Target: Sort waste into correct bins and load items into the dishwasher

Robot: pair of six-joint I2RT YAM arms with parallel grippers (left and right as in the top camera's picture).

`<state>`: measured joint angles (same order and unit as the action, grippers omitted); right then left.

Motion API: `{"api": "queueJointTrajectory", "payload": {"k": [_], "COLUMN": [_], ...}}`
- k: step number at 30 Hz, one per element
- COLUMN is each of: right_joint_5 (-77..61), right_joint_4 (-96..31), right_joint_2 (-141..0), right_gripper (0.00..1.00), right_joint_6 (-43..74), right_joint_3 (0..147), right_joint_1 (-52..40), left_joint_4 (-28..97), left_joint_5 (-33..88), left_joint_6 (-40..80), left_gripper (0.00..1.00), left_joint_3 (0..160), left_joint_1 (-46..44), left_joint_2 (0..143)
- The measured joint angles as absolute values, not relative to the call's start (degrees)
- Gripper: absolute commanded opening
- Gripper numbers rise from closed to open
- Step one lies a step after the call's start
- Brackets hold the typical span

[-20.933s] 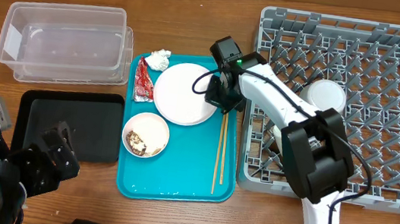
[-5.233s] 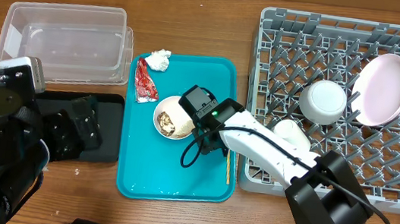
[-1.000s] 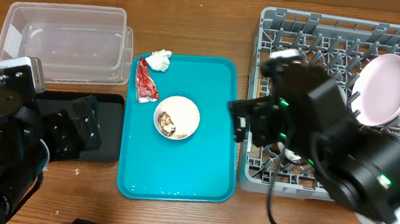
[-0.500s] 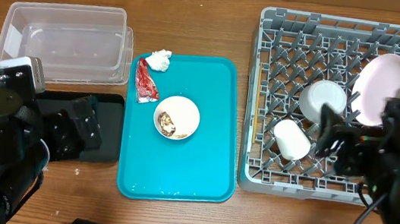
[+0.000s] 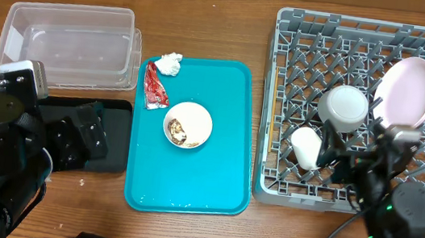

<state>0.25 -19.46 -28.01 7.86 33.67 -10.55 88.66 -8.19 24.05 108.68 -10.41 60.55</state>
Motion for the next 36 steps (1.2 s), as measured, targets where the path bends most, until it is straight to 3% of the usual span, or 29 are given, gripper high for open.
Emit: {"api": "queueJointTrajectory", "payload": {"k": [7, 15, 36], "right_joint_5": [-2.0, -2.3, -2.3], "right_joint_4": [-4.5, -0.9, -4.8], "right_joint_2": [-14.7, -2.0, -0.9], "right_gripper": [1.00, 1.00, 1.00], "right_joint_6": [7.2, 7.0, 7.0], "right_joint_3": [13.6, 1.4, 1.0], "right_joint_1": [-10.1, -9.8, -9.8], "left_joint_4": [88.7, 88.7, 88.7], "left_joint_5": [-8.2, -8.2, -8.2], "left_joint_6": [24.1, 24.1, 24.1], "left_gripper": [1.00, 1.00, 1.00], "left_joint_3": [108.7, 108.7, 108.7], "left_joint_1": [-10.4, -10.4, -10.4], "left_joint_2": [60.6, 60.6, 60.6]}}
